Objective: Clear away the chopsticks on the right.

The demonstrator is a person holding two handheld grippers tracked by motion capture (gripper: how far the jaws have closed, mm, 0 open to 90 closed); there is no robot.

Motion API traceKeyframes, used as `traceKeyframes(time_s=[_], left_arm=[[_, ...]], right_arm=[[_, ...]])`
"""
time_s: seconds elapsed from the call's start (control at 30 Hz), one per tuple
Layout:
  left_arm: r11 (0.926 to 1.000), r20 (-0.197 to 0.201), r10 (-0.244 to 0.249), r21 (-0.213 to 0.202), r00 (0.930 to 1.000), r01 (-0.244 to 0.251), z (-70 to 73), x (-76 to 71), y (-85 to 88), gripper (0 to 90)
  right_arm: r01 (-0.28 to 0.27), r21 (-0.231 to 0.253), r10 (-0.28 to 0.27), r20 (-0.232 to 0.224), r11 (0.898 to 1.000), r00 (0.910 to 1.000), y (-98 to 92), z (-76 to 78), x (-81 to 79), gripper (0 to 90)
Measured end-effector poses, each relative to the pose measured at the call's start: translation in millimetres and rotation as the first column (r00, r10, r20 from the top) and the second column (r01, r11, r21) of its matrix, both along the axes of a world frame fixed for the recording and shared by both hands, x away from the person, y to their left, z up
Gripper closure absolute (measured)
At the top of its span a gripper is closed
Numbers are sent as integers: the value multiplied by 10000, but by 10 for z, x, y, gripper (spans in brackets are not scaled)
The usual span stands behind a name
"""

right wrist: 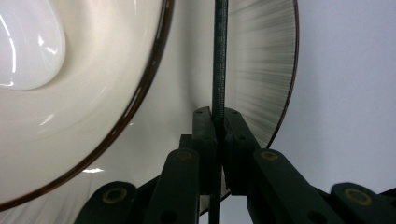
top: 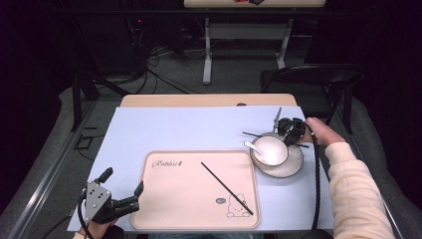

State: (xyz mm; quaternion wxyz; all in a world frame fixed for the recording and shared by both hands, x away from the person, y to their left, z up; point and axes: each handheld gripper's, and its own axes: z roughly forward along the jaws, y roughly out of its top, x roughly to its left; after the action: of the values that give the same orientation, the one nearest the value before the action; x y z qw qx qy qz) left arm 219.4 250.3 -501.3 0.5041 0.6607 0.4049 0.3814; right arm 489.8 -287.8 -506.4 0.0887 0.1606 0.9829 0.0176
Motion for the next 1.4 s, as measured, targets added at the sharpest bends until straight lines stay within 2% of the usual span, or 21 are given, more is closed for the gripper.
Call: traceKeyframes(time_s=[0.13,0.17,0.2,0.23,0.37,0.4,0.57,0.6,0.67,0.73,0.8,0.83,0.9,0.97,1.0,1.13,1.17,1.23,1.33,1.4], left_arm=[[10000,-2,1,-7,10000,-1,-1,1,-1,5],[10000,-2,1,-7,10000,-1,-1,1,-1,5],[10000,13,19,-9,10000,-19,0,-2,2,5],[10000,17,16,-16,10000,-16,-1,0,1,5],[10000,-10,-9,47,10000,9,0,3,-5,5],[10000,-13,11,38,10000,-11,0,2,-5,5],[10000,2,24,-5,10000,-24,0,1,0,5],[10000,-10,29,-9,10000,-29,-1,3,-2,5],[10000,-5,7,8,10000,-7,-1,2,-3,5],[10000,5,17,4,10000,-17,0,0,0,5],[10000,4,24,7,10000,-24,1,-1,1,5],[10000,4,24,7,10000,-24,1,-1,1,5],[10000,-8,17,9,10000,-17,-1,2,-3,5],[10000,-4,0,29,10000,0,0,2,-3,5],[10000,3,21,-1,10000,-21,0,0,-1,5],[10000,5,31,14,10000,-31,1,-3,1,5],[10000,4,32,6,10000,-32,1,-3,1,5],[10000,10,29,8,10000,-29,0,-1,1,5],[10000,18,31,19,10000,-31,0,-1,-2,5],[10000,21,30,19,10000,-30,1,-2,-1,5]], right_arm=[[0,0,0,0,10000,10000,0,0,0,849],[625,221,-630,252,9978,9977,-23,105,-27,849],[878,102,-881,341,9961,9955,-27,182,-56,850],[939,201,-947,389,9954,9948,-29,201,-72,850],[1213,78,-1215,505,9926,9913,-32,342,-113,850],[1286,234,-1296,498,9914,9903,-36,362,-122,850],[1677,82,-1679,599,9858,9840,-5,498,-173,850],[1797,158,-1804,653,9836,9814,2,526,-185,850],[2067,-15,-2061,673,9784,9762,35,603,-221,850],[2431,27,-2426,721,9700,9674,42,644,-227,850],[2752,282,-2766,734,9610,9582,60,689,-258,850],[2752,282,-2766,734,9610,9582,60,689,-258,850],[3117,553,-3154,788,9486,9457,91,770,-288,850],[3165,640,-3212,863,9464,9431,101,791,-302,850],[3495,745,-3550,823,9340,9312,140,846,-342,851],[3952,1066,-4034,707,9124,9123,221,917,-421,851],[4004,1135,-4090,664,9093,9101,235,936,-436,851],[4335,1268,-4420,478,8922,8957,286,958,-496,851],[4579,1272,-4665,468,8798,8833,364,987,-566,851],[4624,1265,-4706,434,8776,8813,392,1004,-588,851]])
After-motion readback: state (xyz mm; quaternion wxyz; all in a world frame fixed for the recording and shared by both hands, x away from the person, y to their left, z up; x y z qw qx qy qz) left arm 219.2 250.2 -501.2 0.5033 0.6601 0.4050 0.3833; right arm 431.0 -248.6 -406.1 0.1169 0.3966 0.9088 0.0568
